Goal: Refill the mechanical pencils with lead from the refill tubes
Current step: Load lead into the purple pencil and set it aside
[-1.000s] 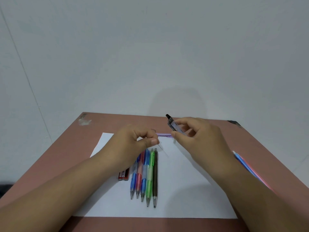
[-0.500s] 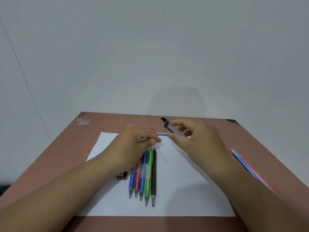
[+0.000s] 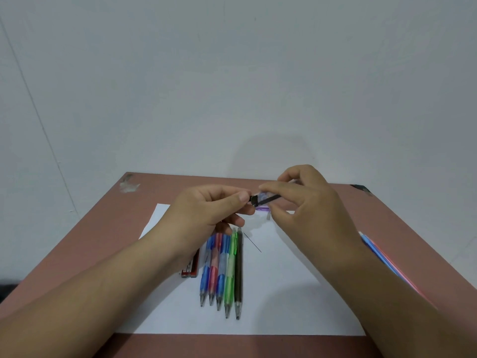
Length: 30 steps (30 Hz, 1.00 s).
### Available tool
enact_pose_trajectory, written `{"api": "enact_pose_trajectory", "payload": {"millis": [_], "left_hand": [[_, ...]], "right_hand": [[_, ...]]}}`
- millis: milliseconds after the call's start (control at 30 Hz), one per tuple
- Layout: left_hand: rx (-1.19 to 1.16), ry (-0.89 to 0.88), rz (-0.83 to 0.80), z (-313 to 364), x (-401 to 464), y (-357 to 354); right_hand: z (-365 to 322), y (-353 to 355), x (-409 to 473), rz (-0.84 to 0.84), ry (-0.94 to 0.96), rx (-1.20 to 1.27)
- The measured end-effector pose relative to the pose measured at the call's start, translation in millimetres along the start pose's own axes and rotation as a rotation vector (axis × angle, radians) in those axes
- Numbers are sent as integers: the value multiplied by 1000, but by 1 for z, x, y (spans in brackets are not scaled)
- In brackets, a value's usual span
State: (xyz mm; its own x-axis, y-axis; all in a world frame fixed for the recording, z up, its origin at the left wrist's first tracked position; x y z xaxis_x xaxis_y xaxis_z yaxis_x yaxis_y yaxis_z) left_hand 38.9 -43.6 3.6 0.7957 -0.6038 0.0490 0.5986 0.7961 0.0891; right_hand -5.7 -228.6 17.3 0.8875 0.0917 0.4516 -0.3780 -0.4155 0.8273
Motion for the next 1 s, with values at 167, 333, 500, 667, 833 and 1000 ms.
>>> {"api": "enact_pose_trajectory", "payload": {"millis": [167, 333, 500, 667, 833, 1000], "left_hand": [[-110, 31, -6, -6, 3, 0], [-111, 62, -27, -7, 4, -3], [-197, 78, -23, -8, 4, -4], [-205, 67, -20, -8, 4, -4], [-157, 71, -35, -9, 4, -3], [-156, 57, -23, -9, 5, -2]], "right_hand": [[-5, -1, -1, 90, 93, -68], [-8, -2, -2, 129, 175, -147], [-13, -1, -2, 176, 225, -188], [-19, 1, -4, 133, 182, -210], [-11, -3, -3, 155, 211, -261], [-10, -3, -3, 125, 190, -216]]}}
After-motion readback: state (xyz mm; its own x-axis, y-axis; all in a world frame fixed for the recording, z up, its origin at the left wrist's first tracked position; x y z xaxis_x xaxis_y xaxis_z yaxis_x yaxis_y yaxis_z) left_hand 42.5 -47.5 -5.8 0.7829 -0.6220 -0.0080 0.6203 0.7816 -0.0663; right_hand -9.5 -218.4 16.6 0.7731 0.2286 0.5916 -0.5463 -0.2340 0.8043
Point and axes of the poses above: each hand's wrist, its own x-axis towards the middle knuckle, its own y-axis out of the back of the hand, z = x × y, the point moved 3 cm from there along x, towards the middle knuckle, and after that the axes turned 14 degrees about -z, right-handed, at the moved point
